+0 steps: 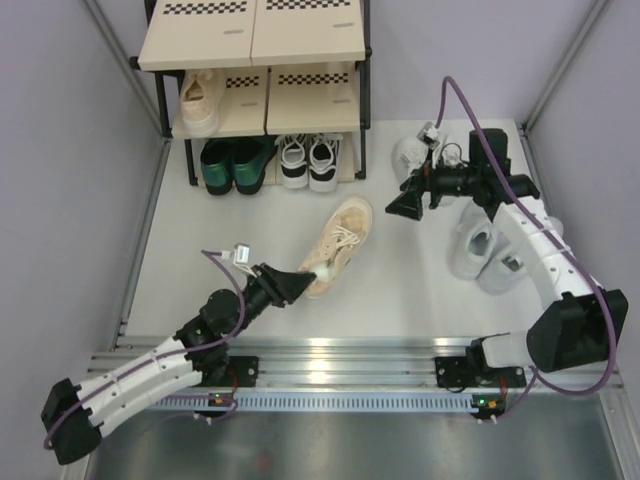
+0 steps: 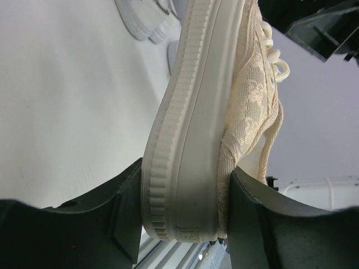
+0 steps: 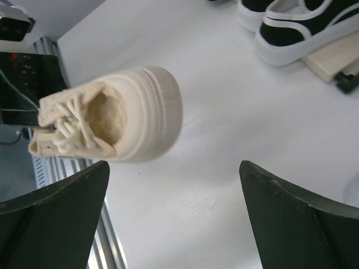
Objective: Place and organize the shoes onto the shoe shelf
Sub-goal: Pick up the shoe at the center of the board, then place the shoe at the shoe shelf.
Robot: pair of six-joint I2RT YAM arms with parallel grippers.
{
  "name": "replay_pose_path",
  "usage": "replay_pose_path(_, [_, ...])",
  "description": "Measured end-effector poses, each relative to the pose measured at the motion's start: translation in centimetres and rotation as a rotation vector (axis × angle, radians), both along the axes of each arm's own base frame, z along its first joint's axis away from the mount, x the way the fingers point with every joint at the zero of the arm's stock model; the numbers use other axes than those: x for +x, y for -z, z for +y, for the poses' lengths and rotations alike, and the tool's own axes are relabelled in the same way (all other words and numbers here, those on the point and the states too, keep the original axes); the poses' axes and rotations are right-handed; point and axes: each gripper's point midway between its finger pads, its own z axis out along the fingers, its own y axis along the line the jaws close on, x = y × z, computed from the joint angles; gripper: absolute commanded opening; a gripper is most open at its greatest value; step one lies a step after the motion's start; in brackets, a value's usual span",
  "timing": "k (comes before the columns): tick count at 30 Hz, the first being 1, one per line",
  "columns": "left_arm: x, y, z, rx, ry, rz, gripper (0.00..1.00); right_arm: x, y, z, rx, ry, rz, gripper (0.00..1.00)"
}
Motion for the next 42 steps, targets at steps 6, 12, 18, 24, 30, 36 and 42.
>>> replay_pose_path(6, [2.3,-1.0,2.6,-0.036,-0.121,0.0,0.0,0.3,1.1,-3.1,-0.026,0.093,-0.022,0.99])
replay_pose_path(12, [6.6,-2.5,5.0,-0.021,-0.241,0.078,0.0,-1.4,4.5,-4.3,-0.024,0.094,0.047,0.99])
replay_pose_path(18, [11.4,-6.4,7.5,-0.102,-0.32,0.1,0.0,-1.2,5.2,-5.7,-0.011,0.124,0.051,0.99])
replay_pose_path(24, [13.8,-10.9,8.4,-0.173,-0.319,0.064,0.0,-1.2,4.6,-5.8,0.001,0.122,0.015,1.0])
replay_pose_path(30, [17.9,-13.3,11.2,-0.246,-0.405,0.08,0.0,-1.6,4.6,-5.7,0.009,0.115,0.009,1.0])
replay_pose_path(36, [23.2,-11.6,14.0,-0.306,-0.501,0.179,0.0,-1.8,4.5,-5.7,0.015,0.11,-0.002,1.0])
replay_pose_path(42, [27.8,-10.5,15.7,-0.324,-0.544,0.25,0.0,-1.7,4.5,-5.7,0.016,0.109,-0.009,0.99])
